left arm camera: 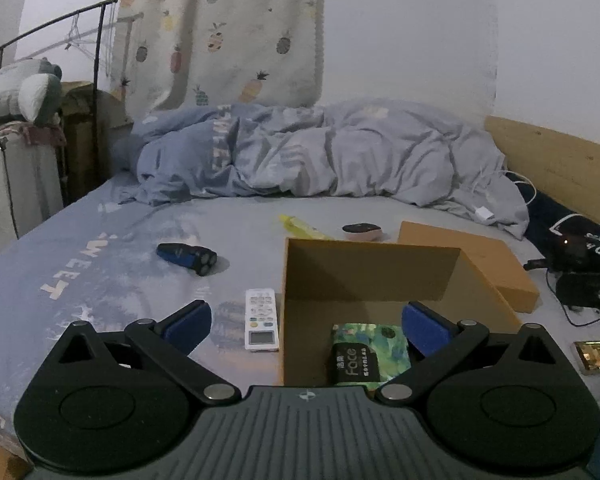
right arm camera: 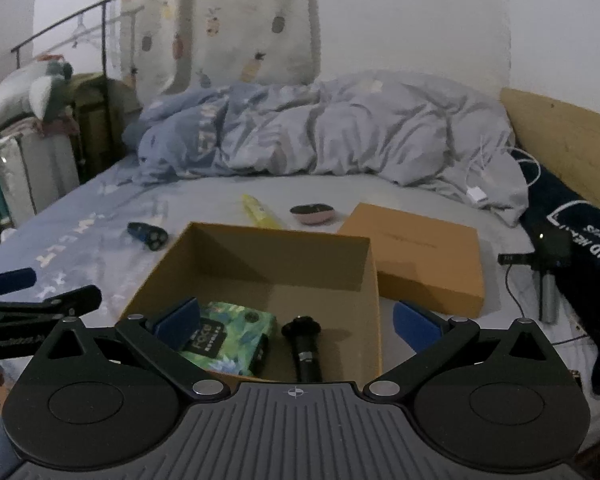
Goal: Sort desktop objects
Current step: 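Move the left gripper toward the white remote control beside the box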
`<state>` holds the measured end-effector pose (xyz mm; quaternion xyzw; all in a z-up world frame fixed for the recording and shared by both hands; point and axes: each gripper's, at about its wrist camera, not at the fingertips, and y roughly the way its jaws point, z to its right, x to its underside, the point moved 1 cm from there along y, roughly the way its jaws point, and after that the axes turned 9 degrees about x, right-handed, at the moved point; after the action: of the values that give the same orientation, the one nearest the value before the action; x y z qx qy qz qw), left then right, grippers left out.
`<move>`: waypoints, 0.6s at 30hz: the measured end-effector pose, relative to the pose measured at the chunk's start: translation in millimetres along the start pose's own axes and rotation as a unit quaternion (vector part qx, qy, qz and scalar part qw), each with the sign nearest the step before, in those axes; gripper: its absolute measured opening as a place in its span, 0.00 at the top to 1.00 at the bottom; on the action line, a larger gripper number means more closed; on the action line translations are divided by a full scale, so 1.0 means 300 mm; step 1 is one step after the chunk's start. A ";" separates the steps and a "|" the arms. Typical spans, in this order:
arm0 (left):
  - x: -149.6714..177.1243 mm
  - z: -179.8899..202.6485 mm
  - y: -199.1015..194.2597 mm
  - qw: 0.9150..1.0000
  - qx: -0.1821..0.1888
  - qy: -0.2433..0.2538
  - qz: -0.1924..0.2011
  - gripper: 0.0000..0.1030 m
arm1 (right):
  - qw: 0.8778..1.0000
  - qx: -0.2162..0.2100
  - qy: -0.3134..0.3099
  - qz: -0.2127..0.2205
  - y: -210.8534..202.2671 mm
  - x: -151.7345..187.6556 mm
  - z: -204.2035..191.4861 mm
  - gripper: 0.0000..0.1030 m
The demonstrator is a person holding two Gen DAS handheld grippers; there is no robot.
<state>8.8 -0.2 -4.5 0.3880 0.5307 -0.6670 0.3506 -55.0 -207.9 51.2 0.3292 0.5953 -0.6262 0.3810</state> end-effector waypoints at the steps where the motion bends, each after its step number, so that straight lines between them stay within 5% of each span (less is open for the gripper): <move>1: 0.000 0.000 -0.001 1.000 0.004 -0.001 0.001 0.00 | 1.000 0.000 0.002 -0.001 0.001 -0.001 0.003 0.00; 18: 0.016 -0.023 0.037 1.000 0.001 -0.023 -0.016 0.00 | 0.999 -0.008 0.026 -0.018 0.041 -0.005 0.044 0.00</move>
<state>17.4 4.2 -14.6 0.3638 0.5280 -0.6820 0.3517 -43.1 -221.0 47.3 0.3317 0.6154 -0.6197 0.3567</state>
